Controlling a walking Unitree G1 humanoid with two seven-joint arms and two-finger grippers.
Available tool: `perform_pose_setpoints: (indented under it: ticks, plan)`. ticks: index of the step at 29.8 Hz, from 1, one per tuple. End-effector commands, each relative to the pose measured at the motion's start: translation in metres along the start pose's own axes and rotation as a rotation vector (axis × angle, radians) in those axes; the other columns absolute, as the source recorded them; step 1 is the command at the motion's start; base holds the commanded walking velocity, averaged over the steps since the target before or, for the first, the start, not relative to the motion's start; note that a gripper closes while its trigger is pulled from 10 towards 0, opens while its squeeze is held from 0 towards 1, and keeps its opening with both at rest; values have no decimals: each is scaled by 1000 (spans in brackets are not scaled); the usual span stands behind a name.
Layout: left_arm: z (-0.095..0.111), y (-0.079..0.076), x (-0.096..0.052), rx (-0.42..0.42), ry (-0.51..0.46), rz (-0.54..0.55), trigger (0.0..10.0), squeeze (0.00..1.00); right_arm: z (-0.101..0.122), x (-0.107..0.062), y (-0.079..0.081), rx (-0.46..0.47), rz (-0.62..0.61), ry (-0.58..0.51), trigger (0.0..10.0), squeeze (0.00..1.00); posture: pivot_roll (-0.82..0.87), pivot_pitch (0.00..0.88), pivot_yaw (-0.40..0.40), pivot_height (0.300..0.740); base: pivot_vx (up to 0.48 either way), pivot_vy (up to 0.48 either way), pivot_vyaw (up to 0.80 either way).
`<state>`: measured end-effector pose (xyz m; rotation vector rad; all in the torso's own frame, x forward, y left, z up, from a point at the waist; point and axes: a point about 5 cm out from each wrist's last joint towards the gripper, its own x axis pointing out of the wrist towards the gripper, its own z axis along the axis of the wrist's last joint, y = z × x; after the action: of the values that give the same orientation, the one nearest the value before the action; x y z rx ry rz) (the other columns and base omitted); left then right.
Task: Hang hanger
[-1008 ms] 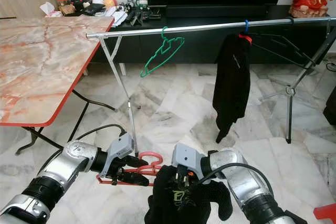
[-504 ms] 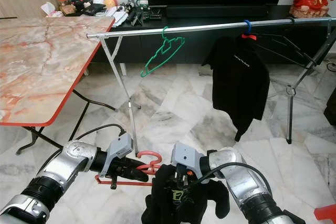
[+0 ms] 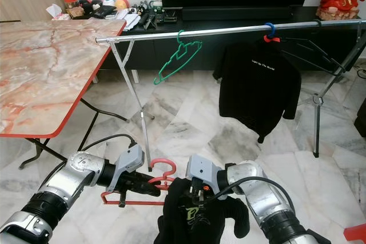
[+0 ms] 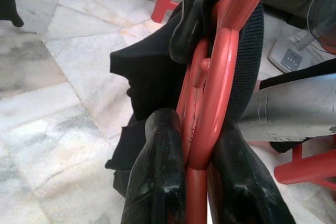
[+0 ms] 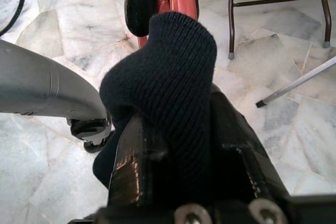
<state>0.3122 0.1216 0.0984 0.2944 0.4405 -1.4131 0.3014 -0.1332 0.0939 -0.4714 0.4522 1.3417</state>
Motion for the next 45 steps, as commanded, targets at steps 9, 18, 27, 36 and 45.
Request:
perform_pose_setpoints:
  ticks: [9, 18, 27, 36, 45]
  plan:
    - [-7, 1, -4, -40, 6, 19, 0, 0, 24, -13, -9, -29, -53, -184, 10000, 0, -25, 43, 75, 740, 0, 0, 0]
    - [-7, 0, -3, -49, -4, 20, 0, 0, 25, -18, -5, 24, -35, -285, 7843, 0, -17, 55, 69, 740, 0, 0, 0]
    - [-8, -1, -4, -55, -2, 20, 0, 0, 27, -19, -5, 58, -34, -336, 0, 0, -15, 63, 70, 740, 0, 0, 0]
    - [-10, 0, -10, -61, 1, 30, 0, 0, 13, -25, -7, 74, -83, -266, 0, 0, -16, 69, 70, 740, 0, 0, 0]
    - [-11, 2, -16, -78, -10, 50, 0, 0, 10, -33, -6, 99, -132, -308, 0, 0, -18, 71, 71, 740, 0, 0, 0]
